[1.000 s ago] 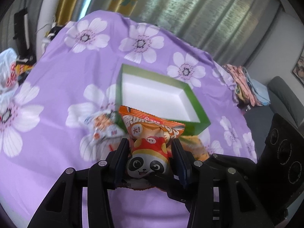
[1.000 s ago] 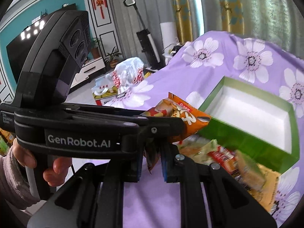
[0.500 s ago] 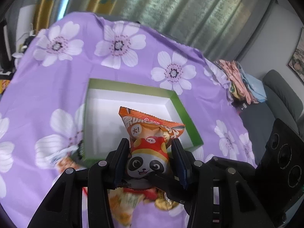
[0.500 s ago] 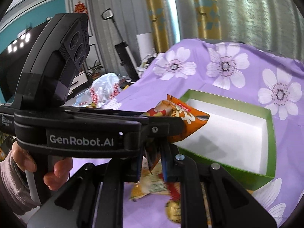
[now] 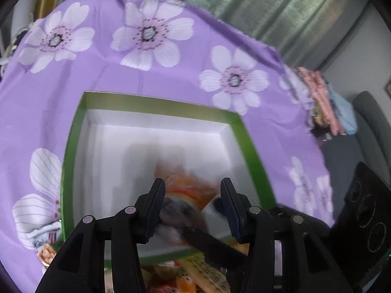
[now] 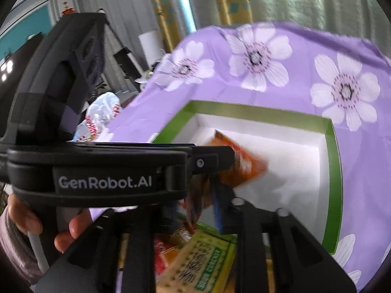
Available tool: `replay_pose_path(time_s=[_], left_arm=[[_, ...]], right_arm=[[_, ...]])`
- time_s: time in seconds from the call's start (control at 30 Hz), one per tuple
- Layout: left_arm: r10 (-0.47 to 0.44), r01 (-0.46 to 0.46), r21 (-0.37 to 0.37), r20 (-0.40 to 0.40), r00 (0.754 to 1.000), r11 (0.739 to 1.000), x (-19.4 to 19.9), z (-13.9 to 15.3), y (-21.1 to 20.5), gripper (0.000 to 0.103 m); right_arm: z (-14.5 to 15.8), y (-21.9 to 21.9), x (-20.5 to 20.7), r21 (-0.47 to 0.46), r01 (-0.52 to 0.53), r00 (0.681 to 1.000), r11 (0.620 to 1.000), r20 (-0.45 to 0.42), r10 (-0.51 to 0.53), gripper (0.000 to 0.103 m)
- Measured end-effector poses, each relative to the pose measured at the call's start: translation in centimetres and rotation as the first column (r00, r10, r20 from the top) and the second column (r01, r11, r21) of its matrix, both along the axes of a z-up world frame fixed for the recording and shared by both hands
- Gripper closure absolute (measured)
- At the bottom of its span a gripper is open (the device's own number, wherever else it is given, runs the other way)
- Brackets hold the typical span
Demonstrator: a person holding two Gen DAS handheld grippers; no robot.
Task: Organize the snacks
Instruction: 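Carry the panda bag into the green box and open the left tool, then move the left tool to the cream wafer pack with green label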
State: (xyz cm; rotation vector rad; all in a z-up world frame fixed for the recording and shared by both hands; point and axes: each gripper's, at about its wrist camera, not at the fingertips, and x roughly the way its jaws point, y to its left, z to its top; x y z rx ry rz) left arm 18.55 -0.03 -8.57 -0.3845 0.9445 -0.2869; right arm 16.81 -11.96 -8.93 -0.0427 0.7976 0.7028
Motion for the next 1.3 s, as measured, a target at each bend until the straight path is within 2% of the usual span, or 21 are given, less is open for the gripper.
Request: replay_pose_path(time_s=[0.03, 0.07, 0.17, 0.3, 0.57, 0.67, 0.77, 0.87, 0.97, 1.0, 1.13, 1.3], left_arm=[[0.011, -0.011, 0.018, -0.009, 1.000, 1.000, 0.1, -0.1, 0.1, 0.051], [0.018, -0.017, 0.023, -0.012, 1.000, 1.000, 0.0, -0.2, 0.3, 0.045], [0.044, -0.044, 0.047, -0.003, 0.999, 0.998, -0.8, 0.0, 1.1, 0.033], [0.070, -0.070, 0.083, 0.013, 0.997, 0.994, -2.5, 0.7, 1.9, 0.026], [0.110, -0.112, 0.122, 0.018, 0.994, 0.986, -6.5, 1.4, 2.0, 0.026], [0.112, -0.113, 0.081, 0.015, 0.994, 0.990, -8.1, 1.2, 2.1, 0.025], [0.098, -0.098, 0.041, -0.012, 0.995, 0.994, -9.5, 0.7, 2.0, 0.024], [0.031, -0.030, 0.014, -0.032, 0.999, 0.999, -10.6, 0.3, 1.5, 0.024], [-0.023, 0.026, 0.065, -0.049, 0.999, 0.998, -11.9, -0.2, 0.5, 0.024], [-0.024, 0.028, 0.076, -0.050, 0.998, 0.997, -12.3, -0.4, 0.3, 0.024], [-0.006, 0.007, 0.034, -0.034, 0.999, 0.999, -13.6, -1.0, 0.0, 0.024], [-0.010, 0.010, 0.034, -0.021, 1.000, 0.999, -14.0, -1.4, -0.6, 0.024]], right_arm=[[-0.4, -0.2, 0.3, -0.008, 0.022, 1.000, 1.000, -0.006, -0.022, 0.056], [-0.7, -0.5, 0.4, -0.017, 0.042, 0.999, 0.999, -0.012, -0.042, 0.051], [-1.0, -2.2, 0.1, 0.011, 0.071, 0.997, 0.997, -0.025, -0.070, 0.051], [-0.6, -5.0, -1.0, 0.039, 0.109, 0.994, 0.993, -0.025, -0.108, 0.047], [0.5, -8.8, -4.7, 0.095, 0.141, 0.990, 0.985, -0.036, -0.139, 0.045], [0.7, -9.6, -6.3, 0.130, 0.138, 0.990, 0.982, -0.050, -0.132, 0.045], [0.5, -10.3, -7.8, 0.147, 0.139, 0.989, 0.979, -0.065, -0.131, 0.045], [-0.1, -10.7, -9.0, 0.135, 0.139, 0.989, 0.981, -0.076, -0.130, 0.045], [-0.7, -10.9, -9.9, 0.130, 0.128, 0.989, 0.983, -0.091, -0.117, 0.045], [-1.0, -10.9, -10.2, 0.131, 0.124, 0.989, 0.984, -0.096, -0.112, 0.045], [-1.9, -10.9, -11.0, 0.151, 0.108, 0.988, 0.983, -0.123, -0.090, 0.045], [-2.2, -10.4, -11.2, 0.171, 0.074, 0.991, 0.983, -0.121, -0.054, 0.046]])
